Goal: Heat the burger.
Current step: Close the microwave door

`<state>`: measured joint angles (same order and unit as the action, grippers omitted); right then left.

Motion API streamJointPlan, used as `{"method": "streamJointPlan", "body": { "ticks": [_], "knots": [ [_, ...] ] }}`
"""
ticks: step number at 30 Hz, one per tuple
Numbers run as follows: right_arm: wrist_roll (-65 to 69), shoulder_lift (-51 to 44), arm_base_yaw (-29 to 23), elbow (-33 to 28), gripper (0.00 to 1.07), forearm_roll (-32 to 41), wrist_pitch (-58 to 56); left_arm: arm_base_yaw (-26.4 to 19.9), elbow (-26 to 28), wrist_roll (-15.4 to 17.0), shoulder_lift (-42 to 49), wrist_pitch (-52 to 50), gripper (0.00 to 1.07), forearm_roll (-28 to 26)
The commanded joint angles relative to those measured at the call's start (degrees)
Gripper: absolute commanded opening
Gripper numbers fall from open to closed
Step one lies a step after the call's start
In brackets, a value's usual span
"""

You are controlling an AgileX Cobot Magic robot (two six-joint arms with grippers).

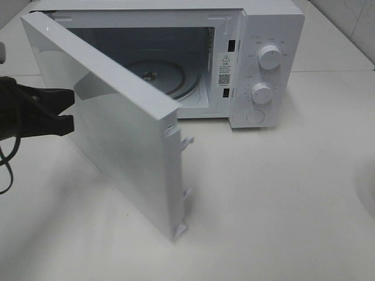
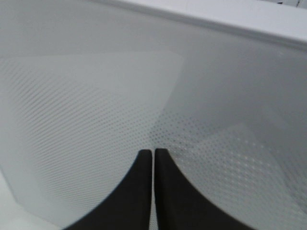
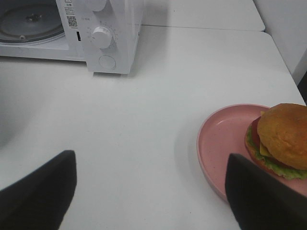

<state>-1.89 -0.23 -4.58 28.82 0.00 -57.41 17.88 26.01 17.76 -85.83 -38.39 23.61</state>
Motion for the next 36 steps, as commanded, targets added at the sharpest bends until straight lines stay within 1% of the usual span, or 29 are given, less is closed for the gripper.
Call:
{"method": "streamJointPlan", "body": {
  "ticks": [1,2,4,7,9,10,11,12,13,14,15,17,18,19,20,21,22,23,24,25,27,28,29,30,31,32,34,35,36],
  "knots": [
    [0.3,-1.7,0.3,-0.1,0.75,0.4,0.2,2.5,2.8,-1.7,-2.3,-1.5,0.01,-1.2],
    [0.3,-1.7,0.3,-0.1,0.75,0.4,0.2,2.5,2.8,-1.7,-2.3,-1.5,0.01,-1.2],
    [0.3,-1.7,0.3,-0.1,0.75,0.4,0.2,5.3,6.4,-4.9,-5.4,-1.5,0.01,-4.1],
    [0.3,-1.7,0.3,-0.1,0.75,0.4,0.2,5.8,7.4,-5.4,-6.4,-1.5,0.01,-5.2],
    [0.3,-1.7,0.3,-0.1,0.75,0.4,0.2,8.0,11.7,-8.7,-10.5,-1.6,0.01,-10.0],
    [0.3,-1.7,0.3,-0.1,0.75,0.4,0.2,8.0,11.7,-8.7,-10.5,-1.6,0.01,-10.0],
    [0.3,-1.7,0.3,-0.1,0.75,0.4,0.2,8.4,13.1,-10.0,-11.7,-1.7,0.01,-11.9],
    [0.3,-1.7,0.3,-0.1,0.75,0.4,0.2,9.1,15.9,-12.9,-13.9,-1.7,0.01,-14.9],
    [0.3,-1.7,0.3,-0.1,0.75,0.4,0.2,9.1,15.9,-12.9,-13.9,-1.7,0.01,-14.9],
    [0.3,-1.7,0.3,-0.1,0.75,0.4,0.2,9.4,17.0,-14.0,-15.1,-1.7,0.01,-15.8],
    [0.3,-1.7,0.3,-0.1,0.75,0.4,0.2,10.1,19.9,-15.4,-17.7,-1.7,0.01,-17.2],
    [0.3,-1.7,0.3,-0.1,0.75,0.4,0.2,10.3,21.1,-15.4,-18.7,-1.7,0.01,-17.4],
    [0.3,-1.7,0.3,-0.1,0.75,0.4,0.2,10.4,24.2,-15.1,-21.1,-1.7,0.01,-17.2],
    [0.3,-1.7,0.3,-0.1,0.75,0.4,0.2,10.4,24.2,-15.1,-21.1,-1.7,0.01,-17.2],
    [0.3,-1.7,0.3,-0.1,0.75,0.4,0.2,10.4,25.4,-15.0,-22.1,-1.7,0.01,-17.2],
    [0.3,-1.7,0.3,-0.1,0.75,0.4,0.2,10.8,28.5,-15.0,-24.1,-1.3,0.01,-17.2],
    [0.3,-1.7,0.3,-0.1,0.75,0.4,0.2,10.8,28.5,-15.0,-24.1,-1.3,0.01,-17.2],
    [0.3,-1.7,0.3,-0.1,0.75,0.4,0.2,10.9,29.9,-15.0,-24.9,-1.1,0.01,-17.2],
    [0.3,-1.7,0.3,-0.1,0.75,0.4,0.2,11.5,32.0,-15.2,-26.2,-0.8,0.01,-17.2],
    [0.3,-1.7,0.3,-0.1,0.75,0.4,0.2,11.5,32.0,-15.2,-26.2,-0.8,0.01,-17.2],
    [0.3,-1.7,0.3,-0.1,0.75,0.4,0.2,11.9,35.0,-16.1,-28.0,0.1,0.01,-17.5],
    [0.3,-1.7,0.3,-0.1,0.75,0.4,0.2,11.9,35.0,-16.1,-28.0,0.1,0.01,-17.5],
    [0.3,-1.7,0.3,-0.1,0.75,0.4,0.2,12.1,35.7,-16.8,-28.3,0.2,0.01,-18.1],
    [0.3,-1.7,0.3,-0.1,0.75,0.4,0.2,12.4,36.9,-18.4,-28.9,0.2,0.01,-19.5],
    [0.3,-1.7,0.3,-0.1,0.75,0.4,0.2,12.4,36.9,-18.4,-28.9,0.2,0.01,-19.5],
    [0.3,-1.7,0.3,-0.1,0.75,0.4,0.2,12.5,37.9,-20.1,-29.3,0.2,0.01,-20.7],
    [0.3,-1.7,0.3,-0.1,0.75,0.4,0.2,12.8,38.2,-20.3,-29.3,0.5,0.01,-21.0],
    [0.3,-1.7,0.3,-0.1,0.75,0.4,0.2,13.7,38.6,-20.5,-28.5,3.3,0.01,-21.7],
    [0.3,-1.7,0.3,-0.1,0.75,0.4,0.2,13.7,38.6,-20.5,-28.5,3.3,0.01,-21.7]
  ]
}}
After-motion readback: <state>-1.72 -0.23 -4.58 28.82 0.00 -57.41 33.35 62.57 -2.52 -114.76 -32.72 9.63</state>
